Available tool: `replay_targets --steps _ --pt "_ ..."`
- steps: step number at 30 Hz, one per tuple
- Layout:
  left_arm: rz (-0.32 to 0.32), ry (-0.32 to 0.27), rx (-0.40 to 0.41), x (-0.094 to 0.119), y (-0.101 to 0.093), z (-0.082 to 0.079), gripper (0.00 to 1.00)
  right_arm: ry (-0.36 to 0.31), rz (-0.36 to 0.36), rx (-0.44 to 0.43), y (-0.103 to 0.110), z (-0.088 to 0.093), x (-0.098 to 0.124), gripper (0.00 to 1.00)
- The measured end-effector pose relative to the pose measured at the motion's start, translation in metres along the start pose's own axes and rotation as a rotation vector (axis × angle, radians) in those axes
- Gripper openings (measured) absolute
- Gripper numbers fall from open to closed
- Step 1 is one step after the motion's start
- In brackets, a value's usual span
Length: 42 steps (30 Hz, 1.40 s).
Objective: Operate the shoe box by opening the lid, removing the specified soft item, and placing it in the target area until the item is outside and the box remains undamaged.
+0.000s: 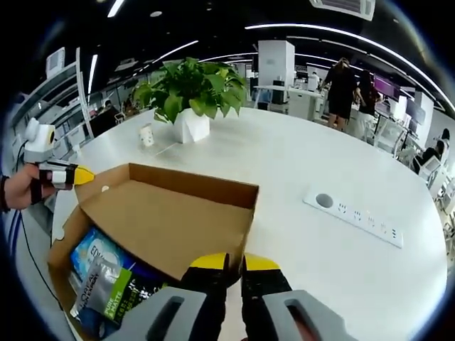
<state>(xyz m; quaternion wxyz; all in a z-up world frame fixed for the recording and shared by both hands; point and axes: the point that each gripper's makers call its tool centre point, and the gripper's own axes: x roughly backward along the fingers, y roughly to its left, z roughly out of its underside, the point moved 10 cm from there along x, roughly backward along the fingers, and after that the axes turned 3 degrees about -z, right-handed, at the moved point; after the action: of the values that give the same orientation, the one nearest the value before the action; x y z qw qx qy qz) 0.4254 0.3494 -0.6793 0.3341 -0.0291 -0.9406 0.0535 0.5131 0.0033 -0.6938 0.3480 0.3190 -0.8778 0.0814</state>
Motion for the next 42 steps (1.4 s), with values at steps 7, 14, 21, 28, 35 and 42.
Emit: replay_targets --steps 7,14,21,28,35,42 --pt "0.003 -0.006 0.024 0.0 0.001 0.001 0.03 0.013 -0.002 -0.032 0.002 0.008 -0.001 0.03" --pt "0.005 -0.008 0.012 0.002 0.001 0.002 0.02 0.014 0.003 -0.045 0.003 0.01 0.002 0.02" --pt "0.013 -0.014 0.023 0.005 0.0 0.002 0.0 0.012 0.008 -0.056 0.005 0.011 0.007 0.02" --pt "0.015 -0.022 0.045 0.012 0.0 0.005 0.0 0.011 0.01 -0.057 0.007 0.013 0.015 0.03" --pt "0.021 -0.037 0.073 0.023 -0.001 0.01 0.0 0.014 0.01 -0.062 0.006 0.018 0.031 0.07" --pt "0.033 -0.043 0.076 0.033 -0.007 0.014 0.01 -0.007 0.017 -0.118 0.0 0.032 0.049 0.14"
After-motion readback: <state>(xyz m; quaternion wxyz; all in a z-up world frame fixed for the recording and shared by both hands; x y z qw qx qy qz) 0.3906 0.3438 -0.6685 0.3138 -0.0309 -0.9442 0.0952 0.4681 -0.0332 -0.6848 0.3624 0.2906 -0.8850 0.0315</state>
